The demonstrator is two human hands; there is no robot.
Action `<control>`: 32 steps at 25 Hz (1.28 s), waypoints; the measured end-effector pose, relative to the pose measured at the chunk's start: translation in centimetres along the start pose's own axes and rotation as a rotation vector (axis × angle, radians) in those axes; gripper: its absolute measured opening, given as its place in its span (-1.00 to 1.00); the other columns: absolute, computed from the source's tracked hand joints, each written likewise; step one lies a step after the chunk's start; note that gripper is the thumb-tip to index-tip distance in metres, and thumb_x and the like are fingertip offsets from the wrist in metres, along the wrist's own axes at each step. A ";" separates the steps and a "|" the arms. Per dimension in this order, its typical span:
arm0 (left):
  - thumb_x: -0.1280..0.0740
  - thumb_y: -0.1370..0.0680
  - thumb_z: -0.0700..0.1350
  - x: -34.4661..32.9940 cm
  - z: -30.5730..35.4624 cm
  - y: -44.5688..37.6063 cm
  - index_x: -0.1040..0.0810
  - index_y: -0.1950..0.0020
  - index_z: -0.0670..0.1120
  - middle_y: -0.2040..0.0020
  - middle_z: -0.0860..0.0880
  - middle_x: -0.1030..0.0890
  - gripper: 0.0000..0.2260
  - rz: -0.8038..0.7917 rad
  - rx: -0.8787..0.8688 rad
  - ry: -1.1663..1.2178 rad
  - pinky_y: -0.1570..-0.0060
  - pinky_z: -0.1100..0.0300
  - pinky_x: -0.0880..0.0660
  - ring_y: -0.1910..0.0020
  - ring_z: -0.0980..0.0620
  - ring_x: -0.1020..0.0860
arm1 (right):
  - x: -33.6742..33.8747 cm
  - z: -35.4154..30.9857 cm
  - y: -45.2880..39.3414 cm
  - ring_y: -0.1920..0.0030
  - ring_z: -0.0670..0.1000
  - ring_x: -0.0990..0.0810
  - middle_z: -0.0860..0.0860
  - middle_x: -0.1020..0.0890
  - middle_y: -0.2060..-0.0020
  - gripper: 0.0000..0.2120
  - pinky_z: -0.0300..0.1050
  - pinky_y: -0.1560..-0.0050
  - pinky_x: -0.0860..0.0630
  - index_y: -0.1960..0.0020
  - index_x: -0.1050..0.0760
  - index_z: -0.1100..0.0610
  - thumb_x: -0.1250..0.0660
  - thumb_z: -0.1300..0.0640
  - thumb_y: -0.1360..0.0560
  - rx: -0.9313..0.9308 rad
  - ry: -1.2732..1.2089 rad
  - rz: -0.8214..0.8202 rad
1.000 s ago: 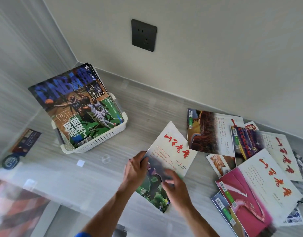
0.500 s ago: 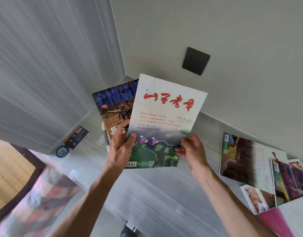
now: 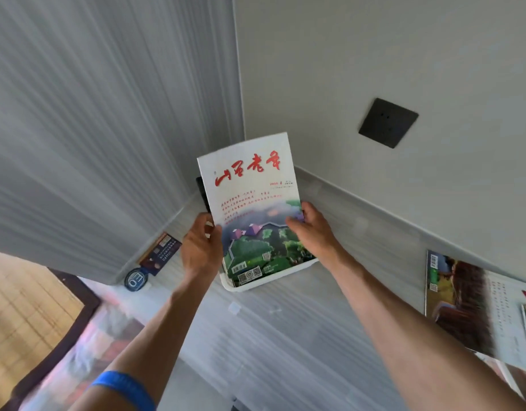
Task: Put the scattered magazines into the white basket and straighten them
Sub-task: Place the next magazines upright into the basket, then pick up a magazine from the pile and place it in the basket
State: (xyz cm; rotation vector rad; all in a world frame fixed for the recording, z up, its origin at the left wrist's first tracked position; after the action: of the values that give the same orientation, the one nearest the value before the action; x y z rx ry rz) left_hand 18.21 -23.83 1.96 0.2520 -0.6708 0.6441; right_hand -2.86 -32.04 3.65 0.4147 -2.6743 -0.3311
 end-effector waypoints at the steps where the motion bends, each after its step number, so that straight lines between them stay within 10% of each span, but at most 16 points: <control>1: -0.32 -0.56 -0.11 -0.3 -0.7 -0.2 -0.48 0.02 -0.05 -0.06 -0.09 -0.70 -0.95 -0.020 0.015 -0.021 0.43 0.34 -0.39 0.29 0.02 -0.56 | -0.3 0.7 0.0 0.15 -0.17 -0.61 -0.14 -0.63 0.00 -0.69 -0.34 0.29 -0.47 -0.19 -0.45 -0.05 -0.33 0.19 -0.49 0.011 0.019 -0.001; 4: -0.40 -0.53 -0.09 -0.9 -2.4 -0.1 -0.55 0.06 -0.04 -0.01 -0.09 -0.72 -0.94 -0.065 0.032 -0.071 0.38 0.38 -0.36 0.33 0.06 -0.56 | -0.6 2.2 -0.2 0.11 -0.28 -0.61 -0.27 -0.64 0.04 -0.64 -0.52 0.26 -0.40 -0.06 -0.50 -0.16 -0.35 0.26 -0.42 0.012 0.048 -0.003; 10: -0.37 -0.50 -0.05 -1.5 -1.5 -0.9 -0.59 0.12 -0.09 0.11 -0.14 -0.70 -0.88 -0.137 0.157 -0.283 0.27 0.11 -0.55 0.24 -0.12 -0.61 | -0.1 4.3 0.7 -0.27 0.04 -0.53 0.01 -0.55 -0.30 -0.48 -0.24 -0.10 -0.38 -0.40 -0.35 0.04 -0.25 0.28 -0.47 -0.051 0.314 0.019; 14: -0.35 -0.53 -0.11 -3.4 1.6 3.3 -0.55 0.00 -0.03 0.03 -0.10 -0.69 -0.94 -0.140 -0.101 -0.047 0.33 0.19 -0.51 0.22 -0.07 -0.62 | 2.3 6.6 5.4 -0.24 0.11 -0.54 0.06 -0.54 -0.30 -0.56 0.00 -0.22 -0.49 -0.37 -0.40 0.09 -0.26 0.26 -0.50 -0.029 0.238 0.265; 23: -0.36 -0.54 -0.22 -15.3 8.1 17.7 -0.43 -0.43 -0.09 -0.37 -0.07 -0.52 -0.55 -0.644 -0.336 0.112 -0.23 -0.04 -0.49 -0.29 -0.07 -0.51 | 17.4 22.5 15.1 -0.30 0.24 -0.42 0.13 -0.39 -0.35 -0.53 0.03 -0.22 -0.40 -0.28 -0.35 0.18 -0.33 0.26 -0.39 -0.422 0.583 0.418; 32: -0.36 -0.51 -0.28 -16.0 6.1 21.0 -0.53 -0.33 -0.13 -0.24 -0.10 -0.61 -0.62 -0.662 -0.363 -0.051 -0.17 0.02 -0.52 -0.20 -0.09 -0.58 | 14.8 26.4 17.6 -0.56 0.15 -0.02 0.01 0.03 -0.60 -0.19 0.06 -0.50 -0.16 -0.57 0.01 0.08 -0.23 -0.24 -0.48 -0.384 0.861 0.050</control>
State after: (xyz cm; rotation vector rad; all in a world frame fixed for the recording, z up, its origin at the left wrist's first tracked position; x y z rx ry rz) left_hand -7.59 -17.53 -3.39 0.1383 -0.6899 -0.1204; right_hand -31.27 -16.24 -9.36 0.2780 -1.7324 -0.5004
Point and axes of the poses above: each hand's wrist, its own y-axis away from the middle knuckle, its own x-axis out of the back of the hand, z = x × y, the point moved 1 cm from there along -y, towards the middle knuckle
